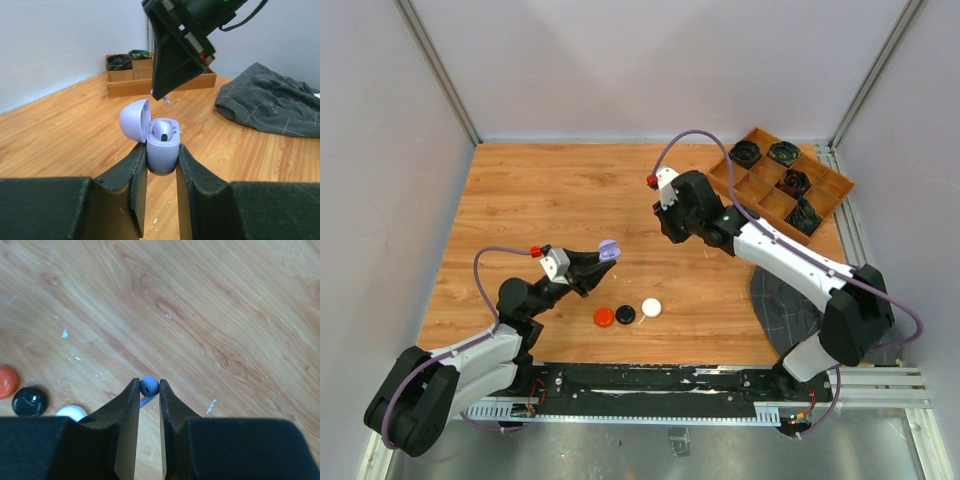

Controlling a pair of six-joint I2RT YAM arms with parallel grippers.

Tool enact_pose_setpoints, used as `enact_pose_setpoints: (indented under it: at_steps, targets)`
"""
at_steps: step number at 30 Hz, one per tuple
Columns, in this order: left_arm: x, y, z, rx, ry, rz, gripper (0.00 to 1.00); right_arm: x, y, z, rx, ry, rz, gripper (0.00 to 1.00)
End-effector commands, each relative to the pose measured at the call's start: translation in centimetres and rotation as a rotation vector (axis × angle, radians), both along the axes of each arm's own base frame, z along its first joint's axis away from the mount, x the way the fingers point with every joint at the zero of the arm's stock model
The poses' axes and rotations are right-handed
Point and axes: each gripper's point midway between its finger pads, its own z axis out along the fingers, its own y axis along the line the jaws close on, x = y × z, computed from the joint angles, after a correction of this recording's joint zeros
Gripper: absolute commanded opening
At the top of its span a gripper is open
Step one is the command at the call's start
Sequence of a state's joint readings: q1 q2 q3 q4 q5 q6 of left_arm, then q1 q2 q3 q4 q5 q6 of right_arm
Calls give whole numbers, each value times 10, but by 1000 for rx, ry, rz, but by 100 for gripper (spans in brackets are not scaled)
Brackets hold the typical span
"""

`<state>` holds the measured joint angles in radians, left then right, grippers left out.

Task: Insert the wireless bluetooth earbuds into the charging case
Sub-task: Pick up the earbud from the center of the board.

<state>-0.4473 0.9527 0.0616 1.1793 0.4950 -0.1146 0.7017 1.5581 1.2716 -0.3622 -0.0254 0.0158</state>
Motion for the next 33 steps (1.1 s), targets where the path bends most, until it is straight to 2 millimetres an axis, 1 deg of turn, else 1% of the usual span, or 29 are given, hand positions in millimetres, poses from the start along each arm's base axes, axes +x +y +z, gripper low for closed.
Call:
enact_pose_setpoints:
  at_steps: [1, 6, 9, 13, 18, 23, 27, 33]
  targets:
    - [-5, -1, 27, -55, -78, -24, 0, -14, 14, 31, 58, -129, 66, 16]
    - [-8, 1, 33, -73, -90, -21, 1, -38, 22, 68, 147, -252, 132, 15]
    - [-9, 2, 38, -82, -100, -20, 3, -55, 31, 87, 205, -325, 187, 14]
    - [-12, 1, 43, -89, -115, -36, 7, -74, 39, 106, 272, -409, 242, 14]
    - [-16, -1, 47, -97, -127, -58, 7, -94, 53, 127, 369, -495, 310, 14]
    - [-24, -3, 54, -114, -140, -100, 6, -108, 65, 141, 421, -570, 368, 15]
    - [-26, -4, 55, -124, -135, -112, 4, -114, 75, 144, 422, -599, 413, 15]
    - [-30, -6, 58, -142, -129, -135, 4, -123, 91, 146, 444, -645, 469, 15]
